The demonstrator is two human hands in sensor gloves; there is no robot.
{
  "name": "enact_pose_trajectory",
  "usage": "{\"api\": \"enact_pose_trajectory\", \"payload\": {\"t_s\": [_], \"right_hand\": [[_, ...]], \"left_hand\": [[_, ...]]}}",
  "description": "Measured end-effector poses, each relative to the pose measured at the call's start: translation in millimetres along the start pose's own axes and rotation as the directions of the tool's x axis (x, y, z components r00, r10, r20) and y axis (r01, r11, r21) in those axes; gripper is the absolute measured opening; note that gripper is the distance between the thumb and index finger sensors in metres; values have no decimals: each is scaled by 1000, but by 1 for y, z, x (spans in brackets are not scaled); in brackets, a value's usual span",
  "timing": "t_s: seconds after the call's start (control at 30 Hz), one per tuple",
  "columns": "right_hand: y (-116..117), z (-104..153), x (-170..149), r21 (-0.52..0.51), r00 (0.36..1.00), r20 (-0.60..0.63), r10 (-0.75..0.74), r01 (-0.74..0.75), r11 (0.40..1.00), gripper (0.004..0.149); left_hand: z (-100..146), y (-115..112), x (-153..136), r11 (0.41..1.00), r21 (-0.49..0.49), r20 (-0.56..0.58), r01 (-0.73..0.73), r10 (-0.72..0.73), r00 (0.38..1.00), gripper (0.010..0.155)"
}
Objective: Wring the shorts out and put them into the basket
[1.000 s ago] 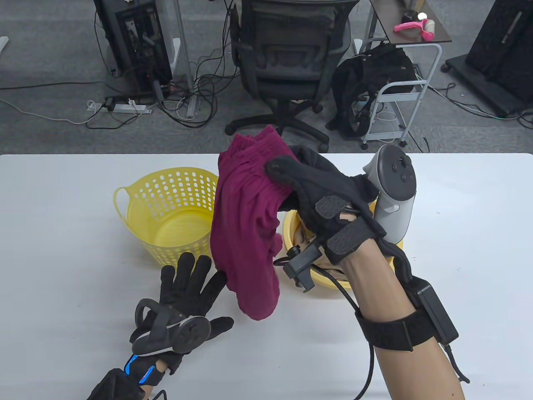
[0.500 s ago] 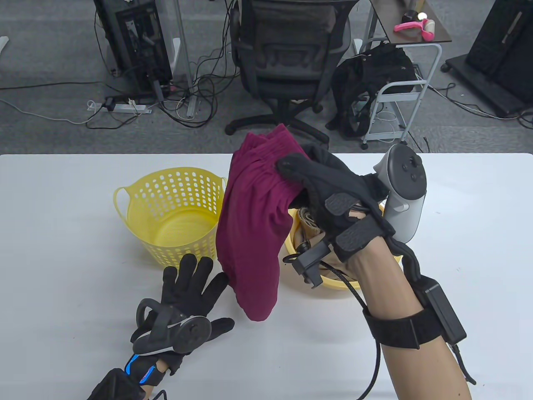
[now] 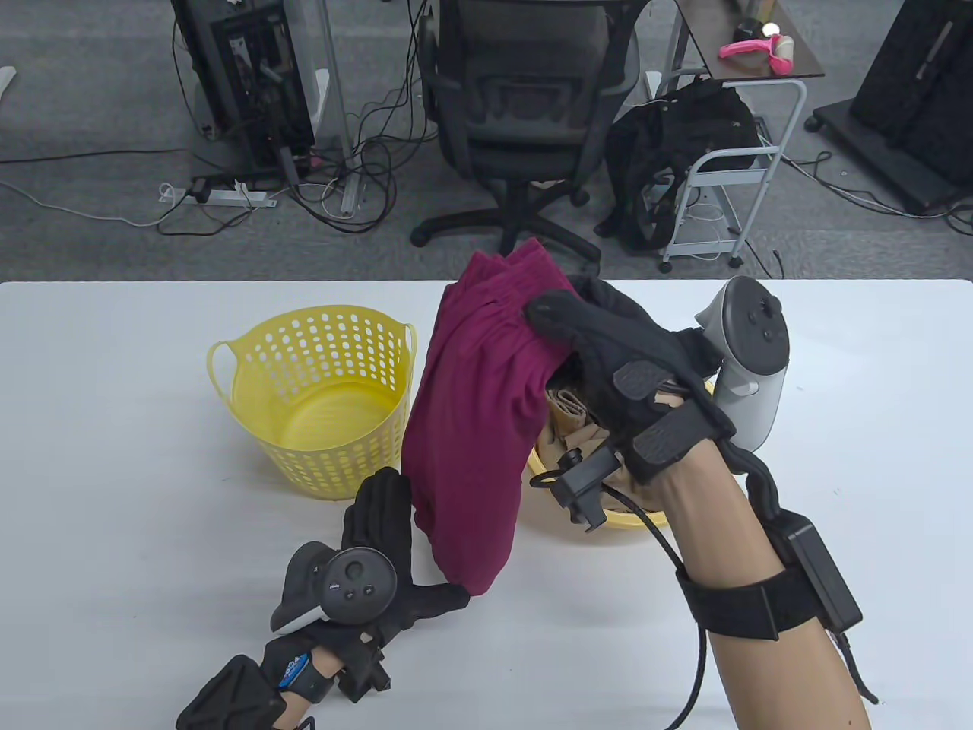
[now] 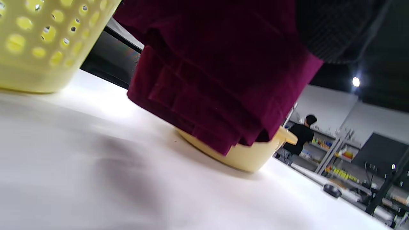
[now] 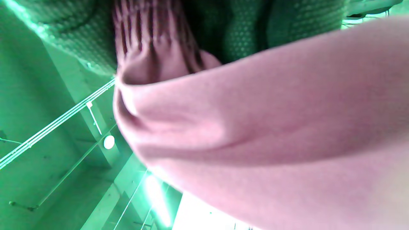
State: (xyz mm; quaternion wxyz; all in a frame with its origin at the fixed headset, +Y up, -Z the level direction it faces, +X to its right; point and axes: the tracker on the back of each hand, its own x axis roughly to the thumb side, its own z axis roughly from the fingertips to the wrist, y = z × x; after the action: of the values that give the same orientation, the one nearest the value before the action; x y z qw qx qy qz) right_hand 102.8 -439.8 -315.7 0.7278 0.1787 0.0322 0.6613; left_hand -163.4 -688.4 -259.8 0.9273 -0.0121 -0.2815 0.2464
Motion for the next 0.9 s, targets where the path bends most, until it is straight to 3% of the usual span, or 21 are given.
{"api": "enact_pose_trajectory", "payload": {"t_s": [0.37,0.53,0.7,0.9], "right_hand": [[31,5,-4,123,997,-18,-81,83,989,61],[45,2,-5,170,992,-20,-128,130,977,62],[48,0,-4,184,988,-6,-155,153,971,62],[38,2,-5,160,986,4,-165,162,974,62]], "left_hand": [[-23,-11,-23,954,-81,-72,-288,282,957,136],[-24,-9,-24,921,-12,-26,-388,388,921,129],[-24,-6,-27,895,62,10,-441,441,897,113],[-23,2,-32,895,105,26,-434,434,900,85]]}}
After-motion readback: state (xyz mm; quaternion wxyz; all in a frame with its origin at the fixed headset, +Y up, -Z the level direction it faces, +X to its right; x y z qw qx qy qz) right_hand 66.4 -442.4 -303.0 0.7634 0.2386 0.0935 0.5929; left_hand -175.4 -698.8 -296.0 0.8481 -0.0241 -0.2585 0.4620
